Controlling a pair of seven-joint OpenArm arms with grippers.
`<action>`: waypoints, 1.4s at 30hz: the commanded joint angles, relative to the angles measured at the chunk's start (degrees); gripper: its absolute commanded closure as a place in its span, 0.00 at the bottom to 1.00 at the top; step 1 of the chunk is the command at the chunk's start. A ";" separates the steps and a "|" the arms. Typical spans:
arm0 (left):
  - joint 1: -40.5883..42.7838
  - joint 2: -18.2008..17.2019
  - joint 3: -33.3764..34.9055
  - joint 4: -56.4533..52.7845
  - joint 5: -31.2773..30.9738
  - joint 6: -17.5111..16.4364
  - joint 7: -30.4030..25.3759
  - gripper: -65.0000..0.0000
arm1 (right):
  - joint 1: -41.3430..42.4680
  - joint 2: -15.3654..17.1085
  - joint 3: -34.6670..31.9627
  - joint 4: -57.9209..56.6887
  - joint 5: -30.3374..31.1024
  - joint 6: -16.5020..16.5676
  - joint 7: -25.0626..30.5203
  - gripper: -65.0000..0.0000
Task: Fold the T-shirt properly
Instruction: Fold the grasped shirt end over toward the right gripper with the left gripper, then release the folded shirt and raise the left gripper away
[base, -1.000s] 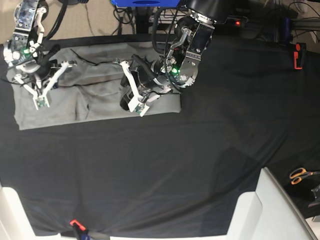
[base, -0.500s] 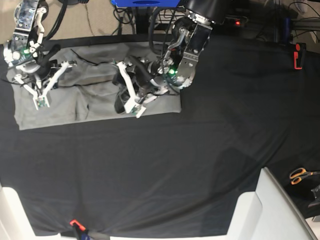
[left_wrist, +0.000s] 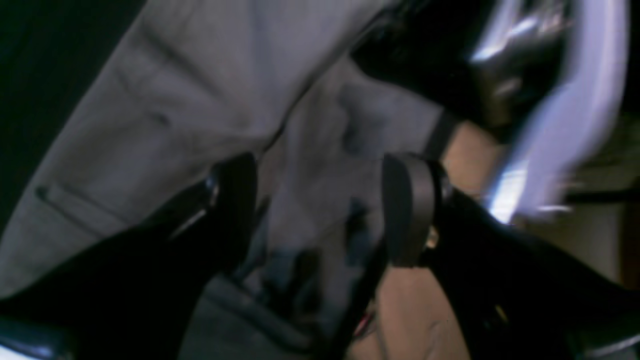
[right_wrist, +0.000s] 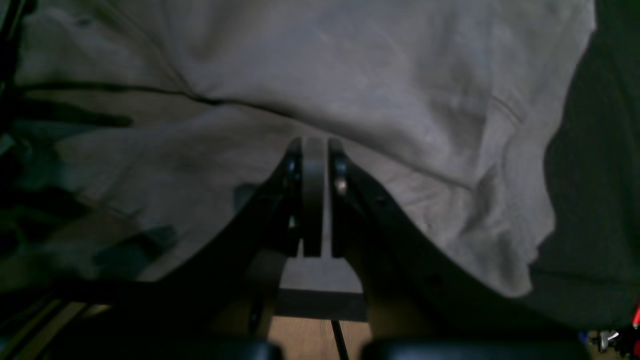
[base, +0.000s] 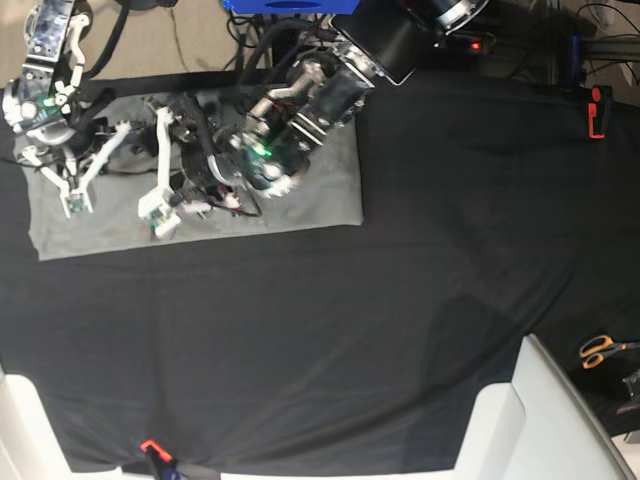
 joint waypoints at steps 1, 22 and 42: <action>-1.14 0.05 -2.74 2.41 -1.79 0.03 -0.55 0.42 | 0.24 -0.05 -0.16 1.34 1.02 0.08 1.28 0.98; 25.06 -31.33 -48.19 12.69 -6.27 0.03 -3.98 1.00 | -8.90 -6.12 -19.15 7.84 13.86 2.19 -0.74 0.74; 31.66 -32.03 -54.00 11.11 -6.27 -0.06 -8.64 1.00 | -6.62 -6.03 -13.79 -2.44 14.82 2.55 -1.27 0.34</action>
